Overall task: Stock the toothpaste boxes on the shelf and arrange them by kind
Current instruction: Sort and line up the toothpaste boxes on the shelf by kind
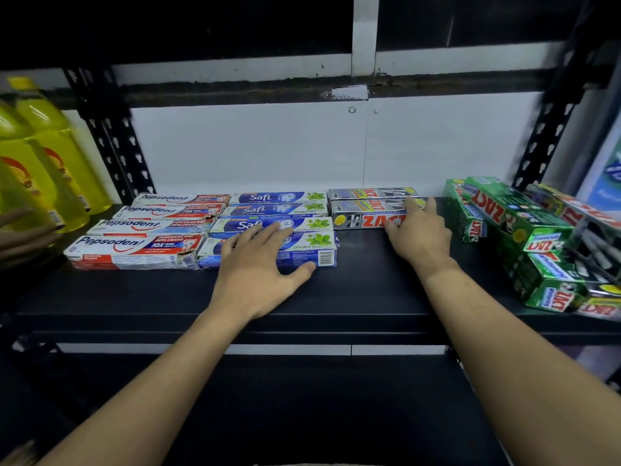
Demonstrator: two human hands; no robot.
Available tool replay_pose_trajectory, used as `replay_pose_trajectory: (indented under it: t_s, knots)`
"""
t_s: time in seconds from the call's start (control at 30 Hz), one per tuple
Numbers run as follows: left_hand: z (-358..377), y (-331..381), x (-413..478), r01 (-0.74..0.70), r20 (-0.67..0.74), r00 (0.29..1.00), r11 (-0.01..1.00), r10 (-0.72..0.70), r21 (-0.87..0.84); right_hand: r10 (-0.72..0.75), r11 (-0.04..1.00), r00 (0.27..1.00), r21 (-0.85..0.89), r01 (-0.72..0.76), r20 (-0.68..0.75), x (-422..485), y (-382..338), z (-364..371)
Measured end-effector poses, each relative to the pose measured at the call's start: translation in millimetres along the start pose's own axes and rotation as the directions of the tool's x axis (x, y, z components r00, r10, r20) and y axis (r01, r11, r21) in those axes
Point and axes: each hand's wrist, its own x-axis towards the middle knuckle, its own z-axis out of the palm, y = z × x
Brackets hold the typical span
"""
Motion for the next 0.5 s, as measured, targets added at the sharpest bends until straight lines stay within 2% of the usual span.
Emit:
replay_pose_trajectory:
  t_s: [0.3, 0.4, 0.5]
  knots:
    - [1.1, 0.1, 1.4, 0.002, 0.002, 1.0, 1.0, -0.002, 0.02, 0.011, 1.0, 1.0, 0.0, -0.011, -0.018, 1.7, 0.8, 2.6]
    - [1.2, 0.3, 1.6, 0.007, 0.003, 1.0, 1.0, -0.007, 0.013, 0.0, 0.997, 1.0, 0.075, 0.001, -0.015, -3.4, 2.2, -0.9]
    - [0.0, 1.1, 0.8, 0.009, 0.002, 1.0, 1.0, -0.009, 0.004, -0.032, 0.983, 0.997, 0.179, 0.044, -0.071, -20.7, 4.2, -11.2]
